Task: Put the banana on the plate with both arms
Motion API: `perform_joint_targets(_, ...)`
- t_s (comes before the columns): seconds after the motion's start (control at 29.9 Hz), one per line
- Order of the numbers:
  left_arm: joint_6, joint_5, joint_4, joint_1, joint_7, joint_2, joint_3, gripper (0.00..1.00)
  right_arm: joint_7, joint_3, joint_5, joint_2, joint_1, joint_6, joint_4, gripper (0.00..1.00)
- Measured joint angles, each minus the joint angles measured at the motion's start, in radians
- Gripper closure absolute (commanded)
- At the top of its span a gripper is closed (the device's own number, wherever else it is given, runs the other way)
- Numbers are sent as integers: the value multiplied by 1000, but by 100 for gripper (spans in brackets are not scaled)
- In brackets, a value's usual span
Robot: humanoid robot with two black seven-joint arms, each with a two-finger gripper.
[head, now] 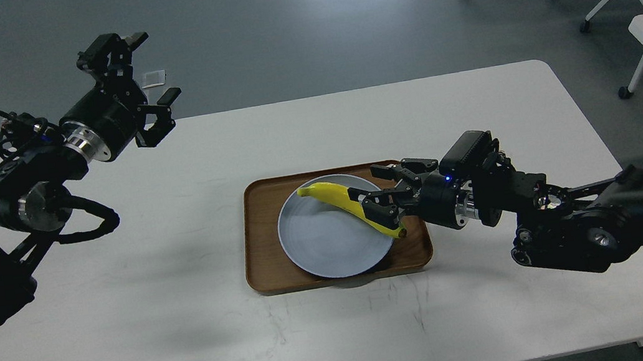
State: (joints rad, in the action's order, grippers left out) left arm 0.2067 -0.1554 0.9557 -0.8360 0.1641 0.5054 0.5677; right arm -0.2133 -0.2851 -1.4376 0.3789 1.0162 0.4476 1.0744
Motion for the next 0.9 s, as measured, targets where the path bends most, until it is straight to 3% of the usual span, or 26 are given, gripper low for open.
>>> perform_joint_targets(0.23,4,3,0,0,1,-10,6,2,0,94,56,32,41,6,5,0)
perform_joint_targets(0.5,-2,15,0,-1,1,-41,9,2,6,384,519,28,47,-25,7,1)
perform_joint_targets(0.74,-2,19,0,22,2,-65,32,2,38,621,1123,34,22,-204,17,0)
perform_joint_targets(0.9,2,56,0,50,-3,-82,78,2,114,776,1361,35,-37,-308,10,0)
